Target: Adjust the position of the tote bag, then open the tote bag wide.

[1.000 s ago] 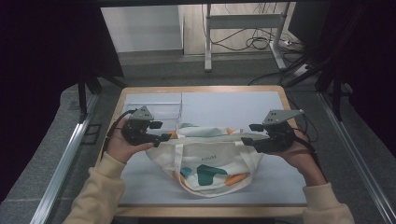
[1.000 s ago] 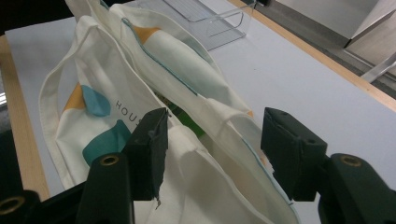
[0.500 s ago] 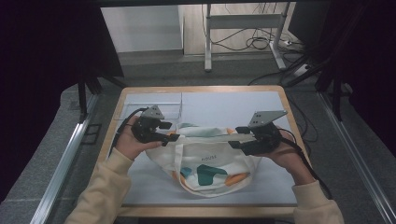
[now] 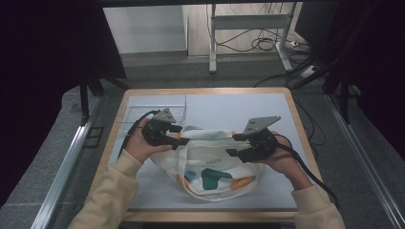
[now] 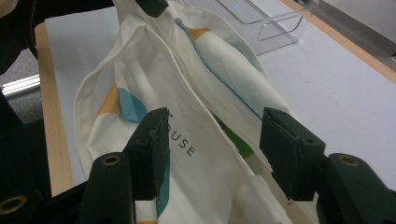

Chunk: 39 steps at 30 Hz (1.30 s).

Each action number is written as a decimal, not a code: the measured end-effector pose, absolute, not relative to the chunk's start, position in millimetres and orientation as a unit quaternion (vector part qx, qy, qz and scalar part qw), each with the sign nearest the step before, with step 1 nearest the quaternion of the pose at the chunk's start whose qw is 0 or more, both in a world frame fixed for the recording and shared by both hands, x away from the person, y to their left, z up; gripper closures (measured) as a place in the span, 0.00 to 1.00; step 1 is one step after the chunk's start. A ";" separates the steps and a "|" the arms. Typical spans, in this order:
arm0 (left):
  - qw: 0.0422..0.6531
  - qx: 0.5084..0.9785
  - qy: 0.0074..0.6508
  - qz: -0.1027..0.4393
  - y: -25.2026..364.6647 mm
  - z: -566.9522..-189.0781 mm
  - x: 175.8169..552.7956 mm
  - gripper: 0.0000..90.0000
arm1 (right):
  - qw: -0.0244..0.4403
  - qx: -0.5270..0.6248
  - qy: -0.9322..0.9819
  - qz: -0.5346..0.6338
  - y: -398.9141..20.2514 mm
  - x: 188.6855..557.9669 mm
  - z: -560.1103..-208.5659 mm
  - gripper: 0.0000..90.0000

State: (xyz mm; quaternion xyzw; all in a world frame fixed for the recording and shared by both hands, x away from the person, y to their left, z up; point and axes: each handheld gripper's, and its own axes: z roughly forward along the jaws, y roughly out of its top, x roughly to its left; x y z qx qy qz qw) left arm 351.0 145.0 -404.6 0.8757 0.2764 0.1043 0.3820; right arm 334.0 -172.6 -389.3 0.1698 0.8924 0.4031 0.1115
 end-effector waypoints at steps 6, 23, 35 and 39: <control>0.374 0.882 0.271 0.097 141.1 -406.4 354.6 0.49 | 0.111 0.165 0.897 0.394 -163.0 334.3 -391.8 0.47; 0.366 0.890 0.258 0.085 131.9 -410.6 361.0 0.50 | 0.106 0.153 0.906 0.379 -140.3 333.8 -398.3 0.49; 0.351 0.903 0.241 0.061 128.6 -415.6 363.4 0.68 | 0.101 0.158 0.916 0.354 -127.1 338.6 -408.6 0.60; 0.338 0.911 0.226 0.060 127.1 -417.5 360.9 0.75 | 0.098 0.150 0.923 0.342 -121.9 340.4 -411.1 0.63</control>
